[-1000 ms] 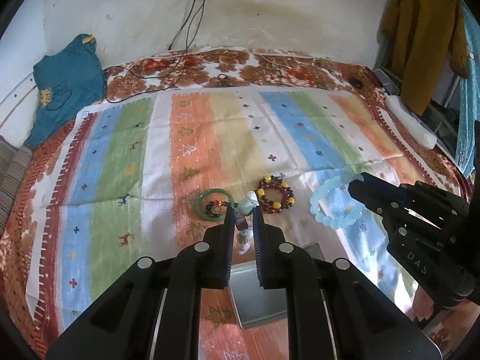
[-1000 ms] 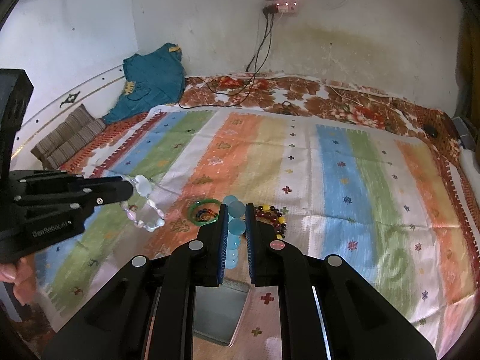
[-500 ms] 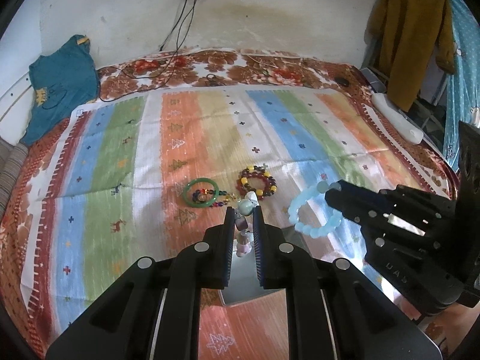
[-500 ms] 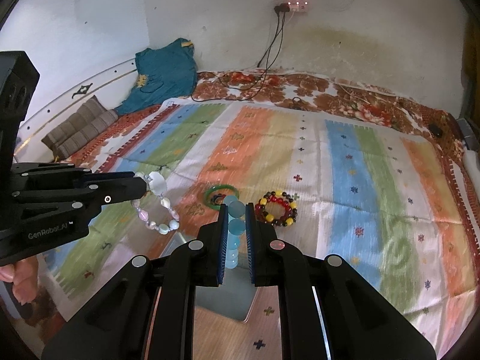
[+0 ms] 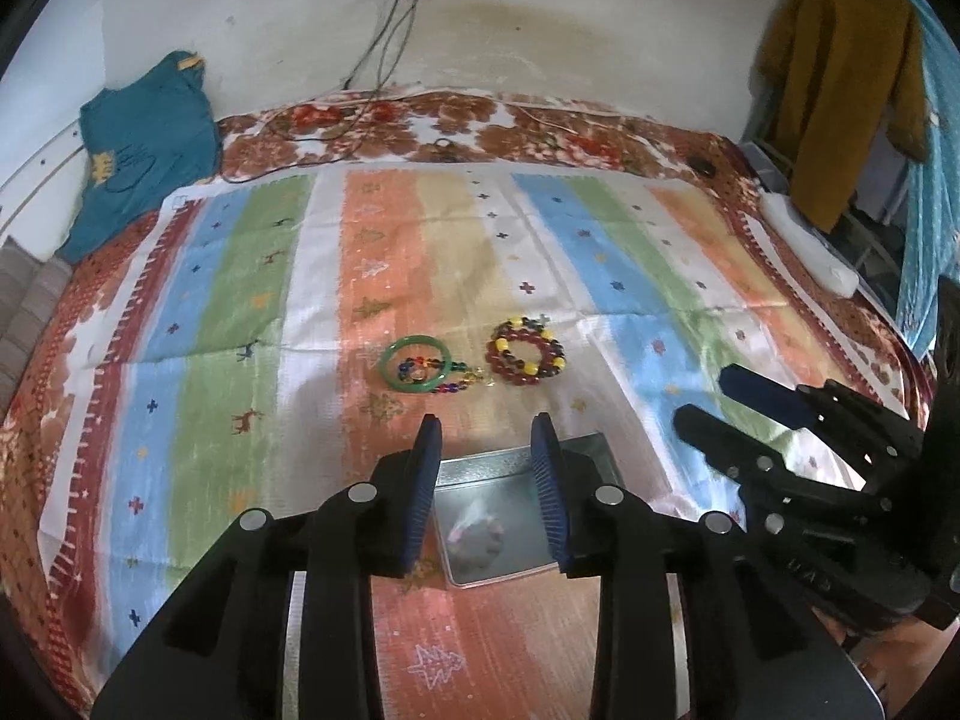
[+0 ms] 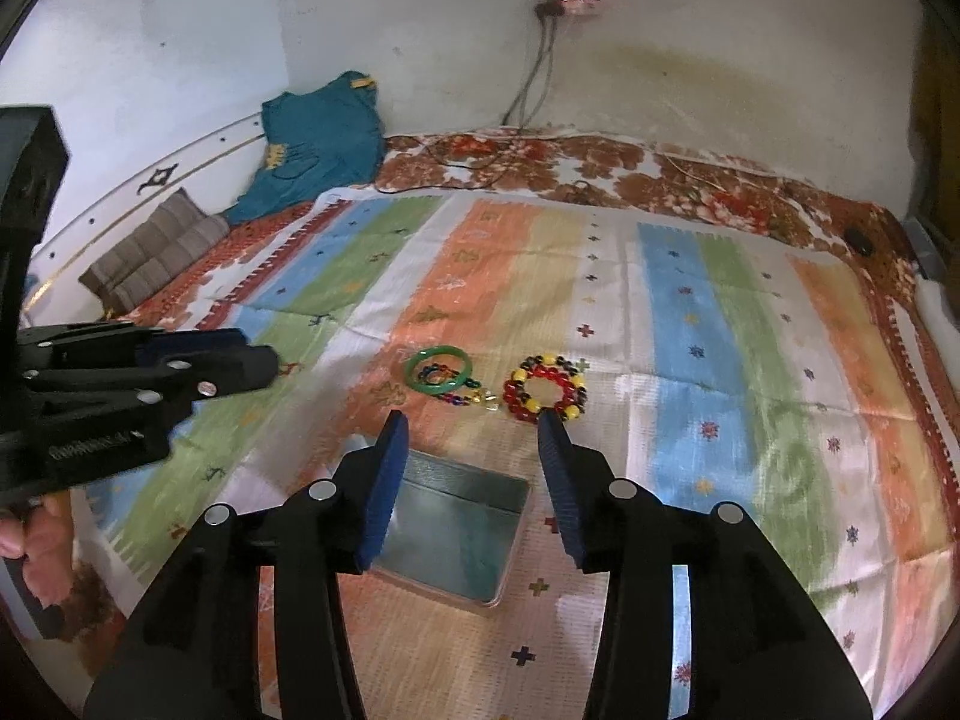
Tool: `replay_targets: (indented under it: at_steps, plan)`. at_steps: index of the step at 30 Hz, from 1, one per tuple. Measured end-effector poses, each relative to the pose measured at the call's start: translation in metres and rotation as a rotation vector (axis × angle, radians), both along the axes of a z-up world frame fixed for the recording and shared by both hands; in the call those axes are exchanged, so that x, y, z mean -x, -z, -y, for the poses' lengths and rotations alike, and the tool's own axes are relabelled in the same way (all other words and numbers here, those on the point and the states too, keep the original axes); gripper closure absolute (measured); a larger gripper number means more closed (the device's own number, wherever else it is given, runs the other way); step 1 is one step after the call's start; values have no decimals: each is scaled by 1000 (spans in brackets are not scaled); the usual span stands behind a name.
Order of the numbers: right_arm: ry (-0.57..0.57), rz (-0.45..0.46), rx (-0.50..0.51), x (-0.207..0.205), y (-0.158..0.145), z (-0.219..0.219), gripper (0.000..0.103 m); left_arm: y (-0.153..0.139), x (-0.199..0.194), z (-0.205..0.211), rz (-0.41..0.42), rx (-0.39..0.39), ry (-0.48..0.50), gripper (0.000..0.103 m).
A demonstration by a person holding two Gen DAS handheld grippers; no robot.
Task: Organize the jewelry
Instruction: 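Open both tools to drop the bracelets into the tin, then withdraw both open tools from the tin toward the remaining bracelets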
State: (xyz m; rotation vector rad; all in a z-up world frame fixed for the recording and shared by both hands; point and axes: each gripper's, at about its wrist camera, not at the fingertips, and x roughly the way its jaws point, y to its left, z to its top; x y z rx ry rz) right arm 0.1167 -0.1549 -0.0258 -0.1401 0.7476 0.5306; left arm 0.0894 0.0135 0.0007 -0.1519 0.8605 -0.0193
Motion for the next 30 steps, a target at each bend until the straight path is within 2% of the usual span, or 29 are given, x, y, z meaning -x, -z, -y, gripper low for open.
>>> replay_targets:
  at_steps: [6, 19, 23, 30]
  plan:
    - [56, -70, -25, -18, 9, 13, 58, 8, -6, -10, -21, -9, -42, 66]
    - [94, -101, -12, -31, 16, 15, 46, 22, -18, -25, -48, -26, -109, 48]
    - [114, -112, -16, -37, 19, 16, 41, 25, -22, -27, -50, -33, -115, 46]
    - [130, -121, -6, -46, 24, 15, 40, 31, -29, -29, -65, -56, -123, 41]
